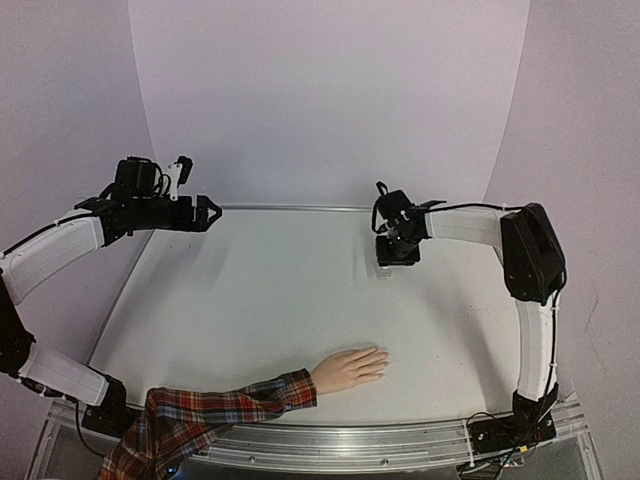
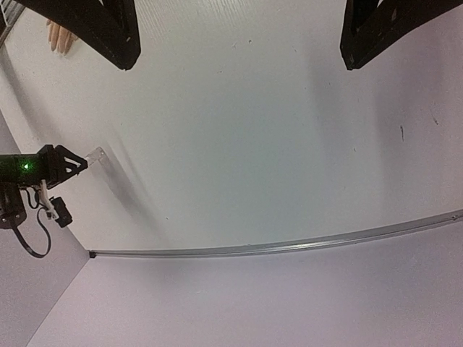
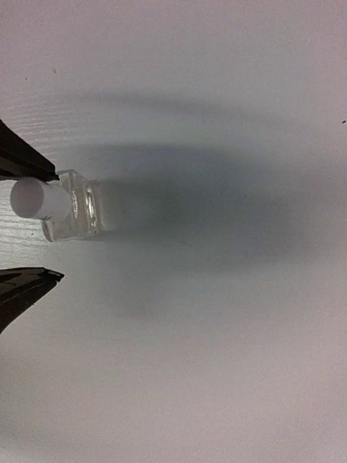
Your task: Paint the nails
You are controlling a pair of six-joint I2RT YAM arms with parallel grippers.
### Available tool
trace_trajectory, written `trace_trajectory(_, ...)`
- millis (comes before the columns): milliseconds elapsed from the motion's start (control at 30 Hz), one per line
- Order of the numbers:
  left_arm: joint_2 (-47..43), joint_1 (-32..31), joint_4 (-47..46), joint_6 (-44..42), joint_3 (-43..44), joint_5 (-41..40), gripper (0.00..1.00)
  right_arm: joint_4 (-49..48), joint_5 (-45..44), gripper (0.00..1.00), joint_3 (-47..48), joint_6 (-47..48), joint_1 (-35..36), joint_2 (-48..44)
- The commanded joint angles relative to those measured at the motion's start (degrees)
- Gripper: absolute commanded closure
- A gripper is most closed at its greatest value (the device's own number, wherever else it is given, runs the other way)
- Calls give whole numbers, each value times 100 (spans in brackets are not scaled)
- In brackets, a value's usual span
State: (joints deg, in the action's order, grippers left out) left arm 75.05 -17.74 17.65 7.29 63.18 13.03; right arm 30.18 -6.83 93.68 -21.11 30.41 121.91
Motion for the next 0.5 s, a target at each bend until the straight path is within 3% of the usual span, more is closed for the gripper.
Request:
trace_trajectory(0,-191,-30,-200,-104,-28,95,0,190,-196,60,447,69,74,227)
trace_trajectory(267,-227,-46,-191,-88,-87,142,0,332,-191,75,691,95,108,418)
trace_trajectory(467,-168,-81,-225,-42,-93,330,0,380,-215,89,458,120,196,-109)
